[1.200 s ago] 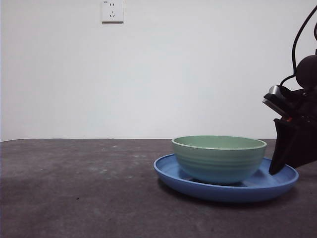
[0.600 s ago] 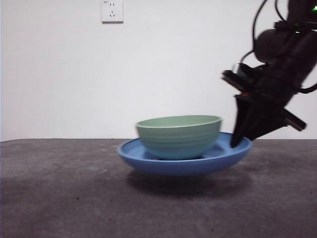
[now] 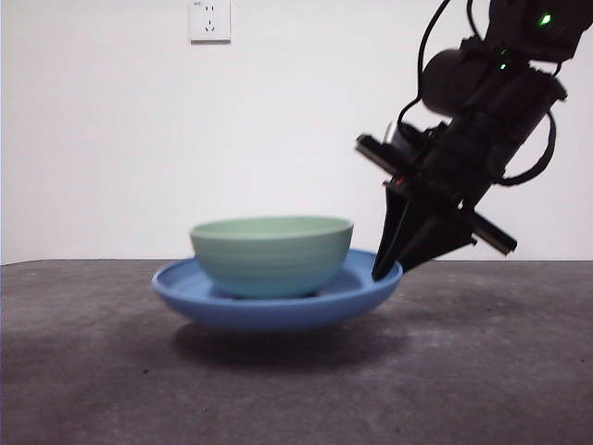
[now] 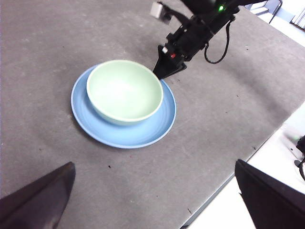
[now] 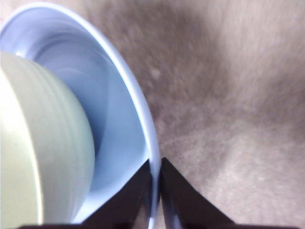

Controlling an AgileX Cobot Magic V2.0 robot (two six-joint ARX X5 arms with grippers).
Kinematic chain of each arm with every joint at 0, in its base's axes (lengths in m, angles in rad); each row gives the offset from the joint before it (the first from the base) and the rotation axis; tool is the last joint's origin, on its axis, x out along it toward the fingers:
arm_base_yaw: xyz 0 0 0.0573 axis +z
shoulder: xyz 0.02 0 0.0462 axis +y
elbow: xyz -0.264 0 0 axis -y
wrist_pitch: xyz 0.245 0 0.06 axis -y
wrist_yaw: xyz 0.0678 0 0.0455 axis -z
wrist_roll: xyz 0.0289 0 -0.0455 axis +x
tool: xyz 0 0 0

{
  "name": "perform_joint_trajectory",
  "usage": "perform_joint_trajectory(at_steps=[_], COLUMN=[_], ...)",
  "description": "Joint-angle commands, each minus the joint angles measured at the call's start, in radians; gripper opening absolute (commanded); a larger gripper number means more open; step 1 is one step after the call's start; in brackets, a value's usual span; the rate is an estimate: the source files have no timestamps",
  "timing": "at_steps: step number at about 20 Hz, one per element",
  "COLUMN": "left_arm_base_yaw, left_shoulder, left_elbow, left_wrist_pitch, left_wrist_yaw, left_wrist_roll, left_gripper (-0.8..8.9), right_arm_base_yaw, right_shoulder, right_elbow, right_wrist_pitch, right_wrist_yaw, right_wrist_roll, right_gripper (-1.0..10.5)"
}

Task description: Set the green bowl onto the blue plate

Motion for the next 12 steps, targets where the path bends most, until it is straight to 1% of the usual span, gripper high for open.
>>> perform_joint_trajectory(at_steps=[1, 5, 6, 9, 12], left_arm_base_yaw=[-0.008, -0.008, -0.008, -0.008, -0.008], left_shoulder=[0.003, 0.003, 0.003, 0.003, 0.003], left_elbow=[0.011, 0.011, 0.011, 0.011, 0.011], left_wrist_pitch=[0.008, 0.008, 0.008, 0.008, 0.008], left_wrist_yaw=[-0.002, -0.002, -0.002, -0.002, -0.001], left_wrist_roll=[-0.003, -0.003, -0.003, -0.003, -0.003], left_gripper=[5.94, 5.94, 5.94, 5.94, 5.94], right_arm_base_yaw=[0.022, 0.027, 0.026, 0.025, 0.018], right_shoulder=[0.055, 0.076, 0.076, 0.076, 0.057], right_elbow=[0.020, 0.020, 0.020, 0.020, 0.022], right_wrist_pitch=[0.011, 0.014, 0.015, 0.014, 0.021], right_wrist_yaw=[-0.010, -0.006, -0.006, -0.002, 0.000], right_wrist_roll=[0.011, 0.002, 0.003, 0.002, -0.009], right_gripper=[0.1, 0.2, 0.5, 2.1, 2.2])
